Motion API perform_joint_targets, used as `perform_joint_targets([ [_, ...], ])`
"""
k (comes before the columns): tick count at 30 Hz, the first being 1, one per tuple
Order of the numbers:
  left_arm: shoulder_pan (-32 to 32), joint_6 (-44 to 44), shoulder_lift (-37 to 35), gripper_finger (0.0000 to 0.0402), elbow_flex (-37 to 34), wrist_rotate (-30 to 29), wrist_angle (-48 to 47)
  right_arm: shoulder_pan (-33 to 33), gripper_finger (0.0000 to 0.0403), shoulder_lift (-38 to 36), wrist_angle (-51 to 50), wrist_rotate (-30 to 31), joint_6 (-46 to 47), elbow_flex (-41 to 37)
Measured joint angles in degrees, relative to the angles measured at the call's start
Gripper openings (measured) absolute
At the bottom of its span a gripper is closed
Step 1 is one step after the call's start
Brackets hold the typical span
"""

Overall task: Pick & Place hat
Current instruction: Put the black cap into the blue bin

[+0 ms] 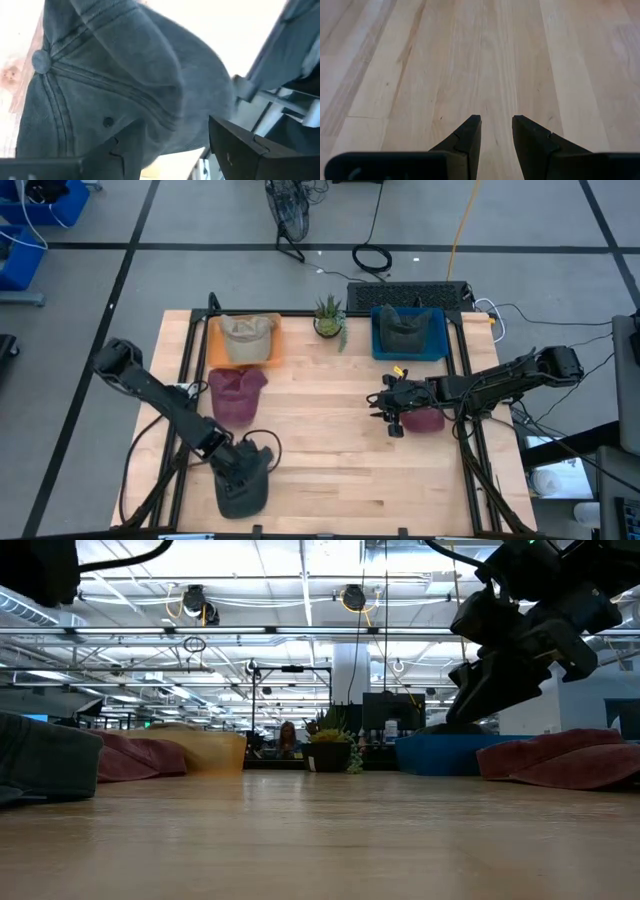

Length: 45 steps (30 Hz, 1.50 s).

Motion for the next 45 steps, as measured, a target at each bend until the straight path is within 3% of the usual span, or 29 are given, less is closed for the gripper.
perform_joint_targets([
  [9, -0.6, 5.2, 6.6, 0.0211, 0.0, 0.1, 1.0, 0.0, 0.0098, 0.0, -0.1, 0.0, -0.1, 0.0],
  [18, -0.5, 9.5, 7.2, 0.0208, 0.0, -3.5, 1.2, 0.0, 0.0098, 0.0, -0.1, 0.0, -0.7, 0.0],
  [23, -0.6, 9.7, 7.2, 0.0158, 0.0, -4.9, 2.8, 0.1, 0.0098, 0.0, -0.1, 0.0, -1.8, 0.0],
  [31, 1.4, 10.4, 7.2, 0.0019, 0.0, -5.0, 7.3, 0.3, 0.0098, 0.0, -0.1, 0.0, -1.8, 0.0],
  [39, 6.8, 20.3, 7.2, 0.0017, 0.1, -6.1, 19.3, 0.3, 0.0098, 0.0, -0.1, 0.0, -1.8, 0.0],
  [45, 14.2, 36.2, 7.2, 0.0017, 5.4, -7.4, 17.8, 0.3, 0.0098, 0.0, -0.1, 0.0, -1.8, 0.0],
])
